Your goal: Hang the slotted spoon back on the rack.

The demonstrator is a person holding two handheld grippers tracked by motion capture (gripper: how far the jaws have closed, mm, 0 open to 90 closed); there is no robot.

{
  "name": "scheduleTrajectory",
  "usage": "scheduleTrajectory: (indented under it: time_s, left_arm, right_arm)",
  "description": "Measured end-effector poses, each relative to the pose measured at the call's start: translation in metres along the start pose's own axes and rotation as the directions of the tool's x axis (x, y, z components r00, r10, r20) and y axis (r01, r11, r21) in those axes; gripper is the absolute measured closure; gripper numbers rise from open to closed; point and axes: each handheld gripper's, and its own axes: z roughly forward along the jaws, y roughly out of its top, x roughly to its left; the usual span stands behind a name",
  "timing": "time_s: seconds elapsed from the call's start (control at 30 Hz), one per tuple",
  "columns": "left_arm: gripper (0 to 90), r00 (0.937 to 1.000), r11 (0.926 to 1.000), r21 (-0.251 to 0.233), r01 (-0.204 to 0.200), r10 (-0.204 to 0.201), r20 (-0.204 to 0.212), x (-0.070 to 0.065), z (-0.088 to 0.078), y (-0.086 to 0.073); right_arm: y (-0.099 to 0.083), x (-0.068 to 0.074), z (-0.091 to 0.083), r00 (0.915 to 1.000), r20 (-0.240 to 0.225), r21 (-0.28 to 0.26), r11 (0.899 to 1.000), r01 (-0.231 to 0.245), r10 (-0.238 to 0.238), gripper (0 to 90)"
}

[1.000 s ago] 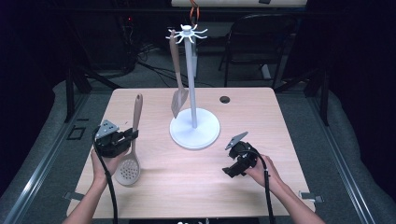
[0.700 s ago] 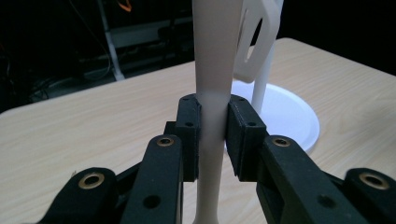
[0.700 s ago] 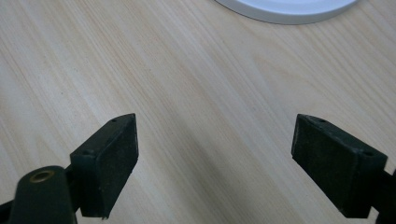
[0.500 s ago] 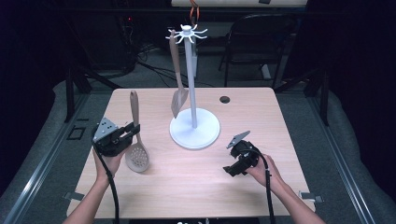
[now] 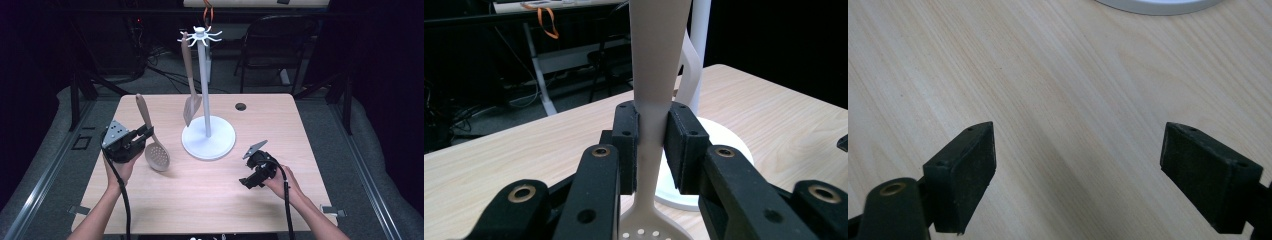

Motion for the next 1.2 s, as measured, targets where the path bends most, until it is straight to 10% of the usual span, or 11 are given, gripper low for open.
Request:
scheduleTrajectory:
  time_s: [1.2]
  left_arm:
    - [75.9,0.9986,0.9999,-0.004,-0.010,0.010,0.052,-0.017,0.014,0.037]
  right_arm:
    - [-0.001,0.005,0.002,1.0000,0.002,0.006,1.000,0.001,-0.001,14.1]
